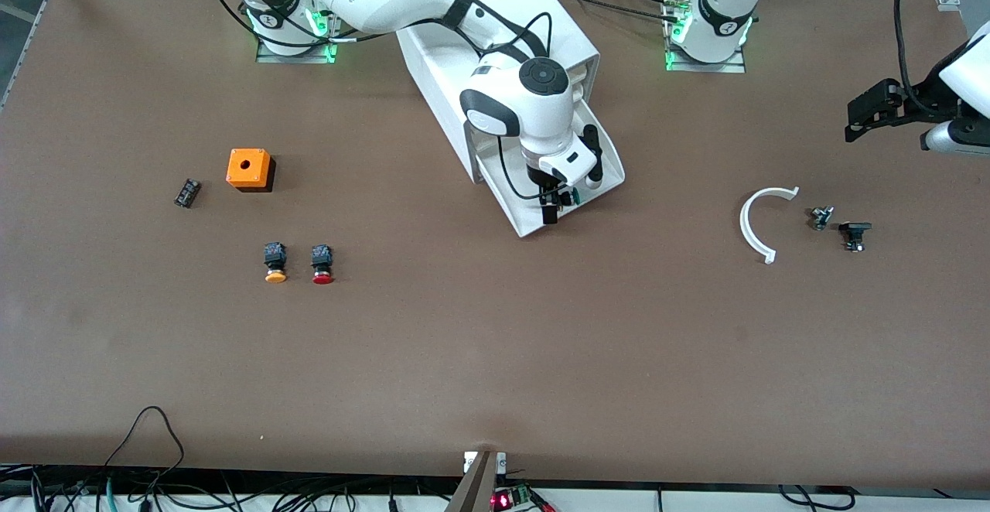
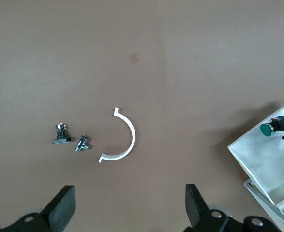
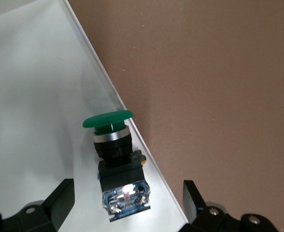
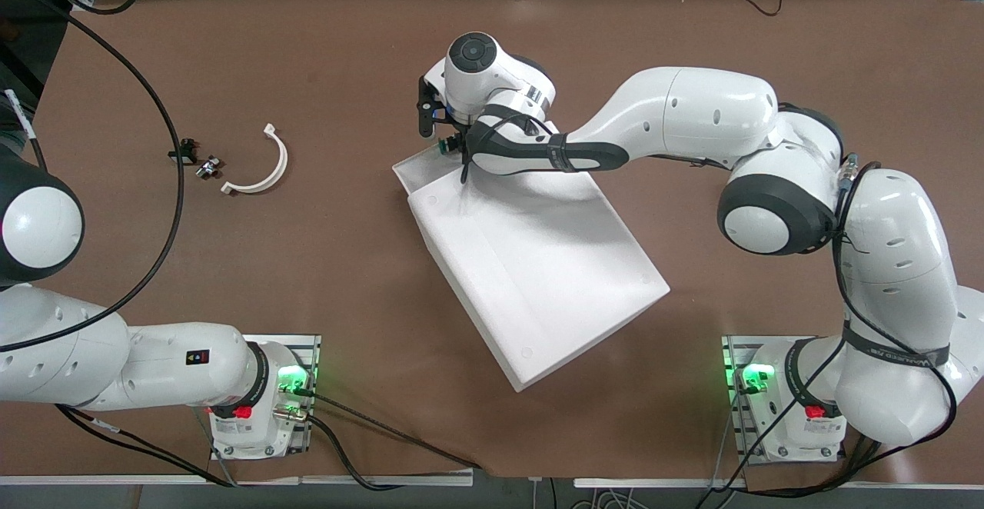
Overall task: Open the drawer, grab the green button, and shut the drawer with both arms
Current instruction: 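Close the right gripper on the green button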
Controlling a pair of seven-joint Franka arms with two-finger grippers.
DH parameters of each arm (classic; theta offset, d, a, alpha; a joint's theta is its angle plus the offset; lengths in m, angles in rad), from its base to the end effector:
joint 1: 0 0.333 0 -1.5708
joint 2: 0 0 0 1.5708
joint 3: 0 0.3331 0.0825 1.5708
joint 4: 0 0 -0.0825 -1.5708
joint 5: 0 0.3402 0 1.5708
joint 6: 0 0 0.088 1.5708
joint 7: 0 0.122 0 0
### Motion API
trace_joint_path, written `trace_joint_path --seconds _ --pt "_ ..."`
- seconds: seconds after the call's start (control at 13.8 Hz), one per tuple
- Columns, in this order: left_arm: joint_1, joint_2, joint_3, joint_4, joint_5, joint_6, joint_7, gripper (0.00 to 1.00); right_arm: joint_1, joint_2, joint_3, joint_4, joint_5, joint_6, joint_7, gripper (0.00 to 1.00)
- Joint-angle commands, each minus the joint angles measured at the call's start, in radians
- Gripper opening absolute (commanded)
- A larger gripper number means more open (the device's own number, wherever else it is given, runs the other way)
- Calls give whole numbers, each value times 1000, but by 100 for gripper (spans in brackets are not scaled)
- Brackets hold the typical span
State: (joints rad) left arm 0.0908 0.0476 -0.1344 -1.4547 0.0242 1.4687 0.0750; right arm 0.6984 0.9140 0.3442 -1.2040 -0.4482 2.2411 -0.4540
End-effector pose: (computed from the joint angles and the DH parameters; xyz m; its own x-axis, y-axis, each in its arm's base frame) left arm 0.5155 -0.0173 0.6427 0.9927 -0.1159 -0.0344 -0.1165 -0.9931 -0.0152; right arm 0.4627 0.5953 0.2770 -0.0341 0.9947 0.0966 0.9830 0.0159 0.1829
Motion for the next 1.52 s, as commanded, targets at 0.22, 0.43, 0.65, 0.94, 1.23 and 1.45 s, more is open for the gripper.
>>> trace_joint_path --seconds 0.22,0.43,0.65,0.94,1.23,1.45 --pt "6 11 1 4 -15 12 -3 100 15 40 3 34 -20 5 11 60" --pt "3 31 7 -28 -1 12 2 100 16 39 3 34 -21 5 14 39" --pt "4 34 6 -32 -1 12 3 100 26 31 3 34 -29 -1 38 25" --pt "6 77 7 -94 -1 108 -1 100 98 -36 3 34 -81 -33 346 16" --pt "6 84 1 -304 -17 379 -32 100 26 -217 6 32 -61 -246 466 16" --pt "-5 127 -4 -416 -102 559 -121 100 -55 -314 -14 21 96 -268 628 16"
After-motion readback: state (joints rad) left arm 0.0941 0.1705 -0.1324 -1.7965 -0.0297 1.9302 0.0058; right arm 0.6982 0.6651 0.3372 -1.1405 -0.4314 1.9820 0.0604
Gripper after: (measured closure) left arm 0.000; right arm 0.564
